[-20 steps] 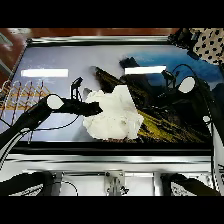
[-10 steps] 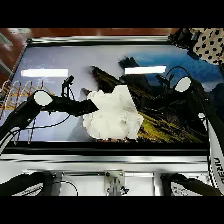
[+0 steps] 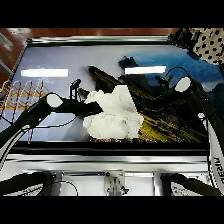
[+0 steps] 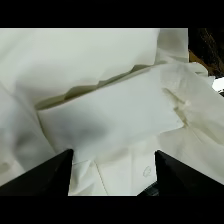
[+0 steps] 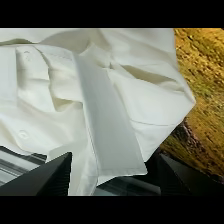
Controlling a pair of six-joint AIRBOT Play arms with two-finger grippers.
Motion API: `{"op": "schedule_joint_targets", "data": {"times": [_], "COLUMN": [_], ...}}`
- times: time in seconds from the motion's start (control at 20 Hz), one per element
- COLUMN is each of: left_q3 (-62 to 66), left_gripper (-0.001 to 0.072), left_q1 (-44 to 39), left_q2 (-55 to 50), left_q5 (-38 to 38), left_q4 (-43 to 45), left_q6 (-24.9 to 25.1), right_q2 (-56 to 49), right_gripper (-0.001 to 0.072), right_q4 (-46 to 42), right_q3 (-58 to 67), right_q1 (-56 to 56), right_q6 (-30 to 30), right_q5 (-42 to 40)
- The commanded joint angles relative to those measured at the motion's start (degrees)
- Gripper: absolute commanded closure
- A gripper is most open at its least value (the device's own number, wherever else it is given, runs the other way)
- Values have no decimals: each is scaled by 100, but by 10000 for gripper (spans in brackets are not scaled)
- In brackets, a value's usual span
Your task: Fold the shirts.
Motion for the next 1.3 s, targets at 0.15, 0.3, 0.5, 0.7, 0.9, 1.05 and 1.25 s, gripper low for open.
{"op": "schedule_joint_targets", "data": {"times": [0.15, 0.3, 0.5, 0.7, 0.9, 1.05, 1.25], "left_q3": [236, 208, 192, 195, 245, 446, 557], "left_gripper": [107, 107, 107, 107, 522, 644, 644], "left_q1": [201, 227, 127, -85, -282, -177, -120], "left_q2": [205, 155, -142, -382, -415, -306, 136], "left_q5": [-387, -809, -551, 284, 710, 101, -623], "left_q4": [251, 393, 376, 15, -168, -164, -103], "left_q6": [50, 46, -20, -101, -26, 839, 1456], "right_q2": [-4, -4, -4, -4, -11, -168, -584], "right_gripper": [71, 71, 71, 71, 71, 71, 71], "right_q4": [-15, -11, 11, 7, 2, 2, -122], "right_q3": [4, 4, 4, 4, 2, -13, -13], "right_q1": [-2, 0, 0, 0, 0, 2, 0], "right_q6": [-24, -42, -39, -35, 11, 28, -70], "right_q5": [111, 107, 120, 118, 114, 116, 275]}}
